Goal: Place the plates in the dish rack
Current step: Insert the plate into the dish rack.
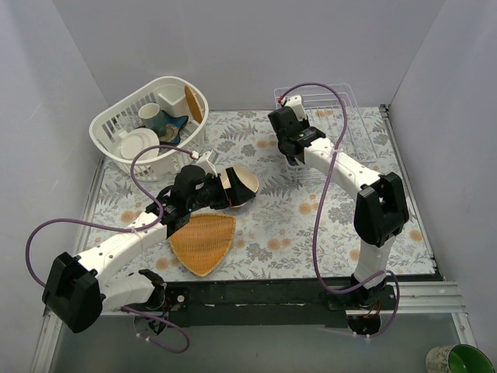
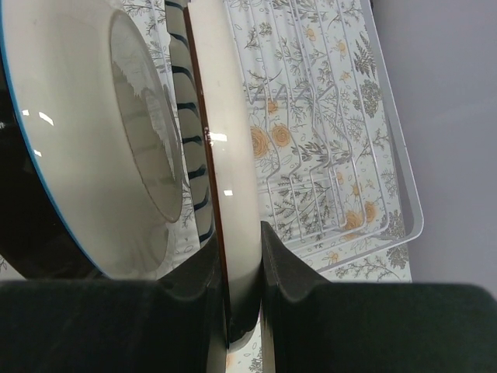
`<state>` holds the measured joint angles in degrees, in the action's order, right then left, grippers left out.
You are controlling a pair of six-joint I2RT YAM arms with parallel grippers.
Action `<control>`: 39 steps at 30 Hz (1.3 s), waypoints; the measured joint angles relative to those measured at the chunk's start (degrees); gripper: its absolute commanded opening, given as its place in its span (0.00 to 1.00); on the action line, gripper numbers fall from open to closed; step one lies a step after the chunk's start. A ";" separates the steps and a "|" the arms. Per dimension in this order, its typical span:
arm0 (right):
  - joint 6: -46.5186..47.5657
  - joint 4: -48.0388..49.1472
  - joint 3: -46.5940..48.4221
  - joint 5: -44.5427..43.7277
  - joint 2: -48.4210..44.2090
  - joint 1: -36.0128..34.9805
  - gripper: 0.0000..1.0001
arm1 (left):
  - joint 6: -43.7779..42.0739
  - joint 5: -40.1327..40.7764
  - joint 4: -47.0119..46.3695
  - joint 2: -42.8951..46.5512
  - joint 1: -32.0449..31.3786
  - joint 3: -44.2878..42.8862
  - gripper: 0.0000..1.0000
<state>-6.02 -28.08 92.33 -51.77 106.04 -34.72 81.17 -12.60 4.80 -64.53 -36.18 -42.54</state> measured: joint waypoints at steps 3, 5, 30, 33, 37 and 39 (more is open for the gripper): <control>-0.02 0.42 -0.20 0.09 0.17 0.13 0.01 | 0.02 0.02 0.11 0.13 0.00 0.07 0.97; 0.07 0.61 -0.26 -0.07 0.26 0.11 0.01 | 0.00 0.02 0.31 0.31 0.00 0.09 0.97; 6.08 12.90 -7.50 1.05 2.19 1.36 0.28 | -0.04 0.39 2.08 1.33 0.00 0.09 0.97; 5.77 13.46 -7.78 2.51 2.19 1.38 0.36 | -0.02 0.46 2.08 1.33 0.00 0.09 0.97; 4.79 13.51 -7.98 4.96 2.21 1.38 0.46 | -0.02 0.63 2.08 1.51 0.00 0.20 0.97; 4.70 13.53 -7.98 5.46 2.21 1.38 0.48 | 0.00 0.63 2.05 1.64 0.00 0.28 0.97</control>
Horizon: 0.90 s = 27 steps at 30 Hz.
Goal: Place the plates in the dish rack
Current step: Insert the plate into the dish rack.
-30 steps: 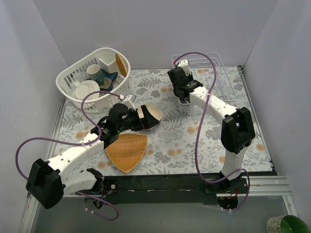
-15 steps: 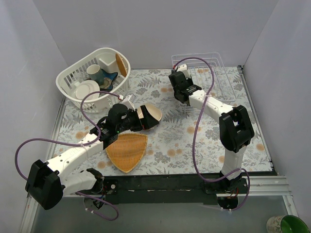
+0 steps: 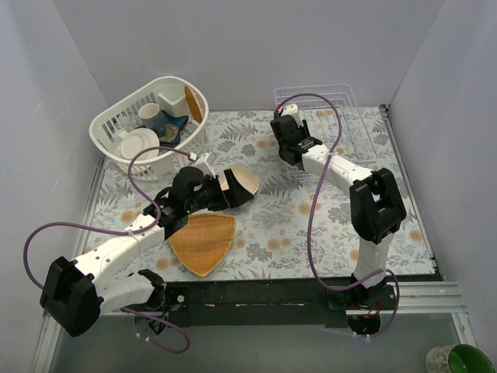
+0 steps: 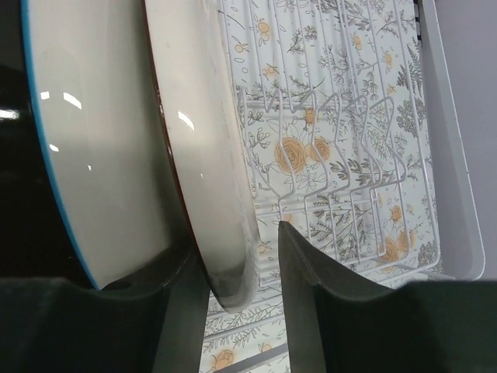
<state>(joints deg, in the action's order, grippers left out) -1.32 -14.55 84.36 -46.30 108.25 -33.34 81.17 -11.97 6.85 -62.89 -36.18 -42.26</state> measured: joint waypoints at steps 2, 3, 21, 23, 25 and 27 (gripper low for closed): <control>-0.11 -0.11 -0.04 0.26 -0.22 0.02 0.50 | 0.00 0.00 0.00 0.07 0.00 0.24 0.97; -0.26 -0.17 -0.07 0.55 -0.42 0.13 0.50 | 0.02 0.00 0.00 0.09 0.00 0.35 0.97; -5.51 -1.55 -4.17 14.01 -18.73 0.24 0.52 | 0.70 -0.02 -0.66 0.13 0.00 0.66 0.97; -6.05 -1.64 -6.03 15.50 -22.10 0.24 0.52 | 0.70 0.00 -0.90 0.13 0.00 0.66 0.98; -6.40 -1.73 -7.30 16.83 -25.14 0.24 0.52 | 0.70 0.04 -0.85 0.13 0.00 0.66 0.98; -6.88 -1.88 -8.33 18.27 -28.06 0.22 0.52 | 0.63 0.46 -0.79 0.13 0.00 0.66 0.98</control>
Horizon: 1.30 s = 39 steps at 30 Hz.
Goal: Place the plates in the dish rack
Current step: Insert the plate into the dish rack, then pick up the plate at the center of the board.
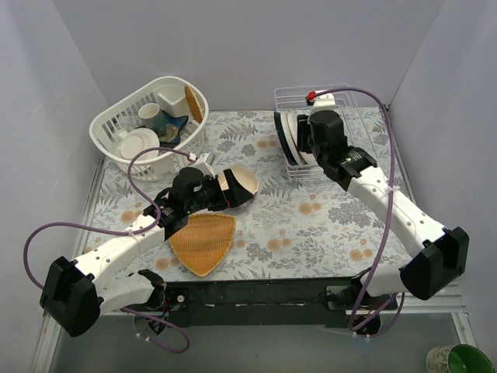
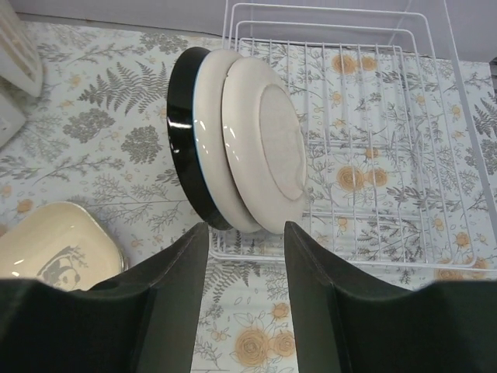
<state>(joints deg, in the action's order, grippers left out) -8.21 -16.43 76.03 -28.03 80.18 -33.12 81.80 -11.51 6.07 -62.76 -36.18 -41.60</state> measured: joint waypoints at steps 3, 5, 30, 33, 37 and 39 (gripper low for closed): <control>-0.92 -0.09 -2.56 3.04 -4.59 0.02 0.52 | -0.28 0.94 0.46 -0.02 0.00 0.00 0.98; -1.66 -0.15 -4.96 5.46 -7.76 0.02 0.52 | -0.61 1.77 1.01 -0.35 0.02 0.00 0.98; -13.38 -1.73 -21.51 31.36 -16.06 0.00 0.50 | -5.77 8.79 9.33 -4.63 8.20 -2.54 0.95; -13.18 -0.09 -21.16 32.13 -11.85 0.00 0.49 | -6.56 9.42 9.29 -6.01 10.03 -2.54 0.93; -12.28 0.76 -18.84 32.68 -4.20 -0.35 0.47 | -7.91 10.29 9.42 -9.40 10.69 -2.93 0.93; -11.41 0.79 -16.55 32.52 -0.39 -0.72 0.46 | -8.48 10.99 9.49 -10.80 10.69 -3.37 0.93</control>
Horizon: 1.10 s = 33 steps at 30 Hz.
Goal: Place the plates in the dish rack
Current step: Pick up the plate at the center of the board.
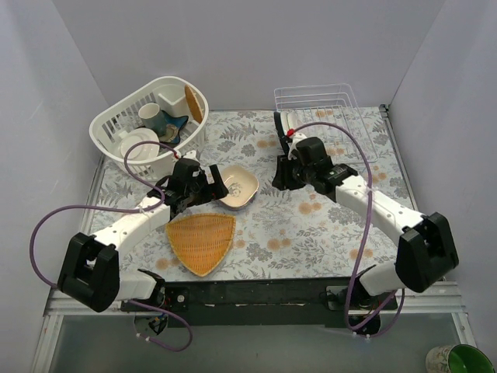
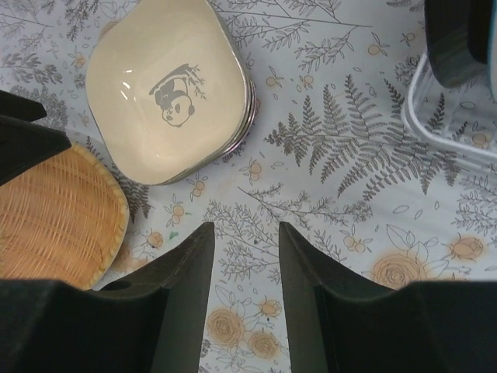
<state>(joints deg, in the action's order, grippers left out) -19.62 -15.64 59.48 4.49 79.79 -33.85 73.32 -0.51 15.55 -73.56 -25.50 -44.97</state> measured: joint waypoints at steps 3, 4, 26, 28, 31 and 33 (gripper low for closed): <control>1.29 0.28 3.74 -0.57 4.66 -1.03 0.45 | -0.55 0.66 0.22 -0.42 0.04 -0.20 0.93; 1.86 0.33 5.05 -1.03 6.12 -1.51 0.45 | -0.66 0.83 0.28 -0.42 0.11 -0.24 0.93; 9.27 -0.81 17.40 -15.06 24.33 -7.91 0.42 | 0.11 1.25 0.76 2.60 0.26 0.72 0.93; 9.35 -0.68 17.66 -15.17 24.87 -7.91 0.42 | 0.22 1.25 0.74 2.93 0.26 0.92 0.93; 9.35 -0.52 17.66 -15.23 25.35 -8.00 0.42 | 0.44 1.22 0.74 3.30 0.26 1.33 0.93; 9.38 -0.46 17.66 -15.21 25.64 -8.11 0.42 | 0.57 1.22 0.81 3.32 0.26 1.44 0.93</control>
<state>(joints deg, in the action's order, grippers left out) -10.24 -16.10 77.14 -10.72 105.43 -41.95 73.89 0.71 16.36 -70.24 -25.23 -43.53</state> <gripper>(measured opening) 0.422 0.930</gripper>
